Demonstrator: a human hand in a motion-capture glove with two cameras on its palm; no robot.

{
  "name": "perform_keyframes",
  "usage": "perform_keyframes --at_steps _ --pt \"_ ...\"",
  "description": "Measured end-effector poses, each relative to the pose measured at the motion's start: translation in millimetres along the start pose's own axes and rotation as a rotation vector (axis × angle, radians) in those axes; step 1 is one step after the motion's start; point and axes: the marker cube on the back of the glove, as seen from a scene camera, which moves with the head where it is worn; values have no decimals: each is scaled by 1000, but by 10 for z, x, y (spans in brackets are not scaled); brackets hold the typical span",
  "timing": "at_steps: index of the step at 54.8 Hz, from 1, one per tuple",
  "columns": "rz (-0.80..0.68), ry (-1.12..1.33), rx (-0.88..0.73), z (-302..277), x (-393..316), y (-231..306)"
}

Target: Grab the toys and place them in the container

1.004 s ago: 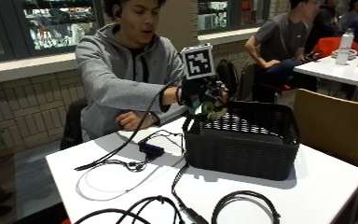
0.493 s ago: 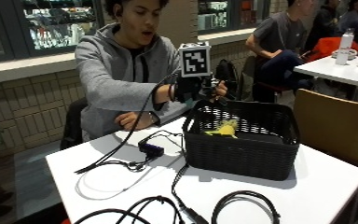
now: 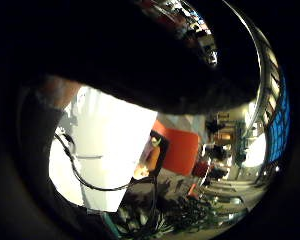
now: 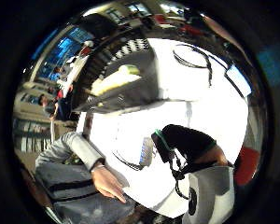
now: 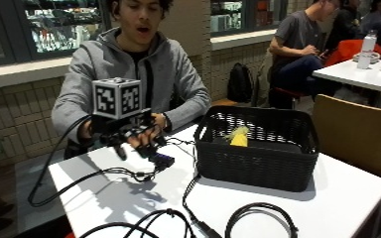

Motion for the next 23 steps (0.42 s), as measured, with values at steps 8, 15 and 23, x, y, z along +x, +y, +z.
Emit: perform_keyframes --at_steps 8,15,23 --pt "118 -24 -42 363 388 491" --pt "182 -99 -5 631 485 828" --pt "212 -142 22 821 481 956"
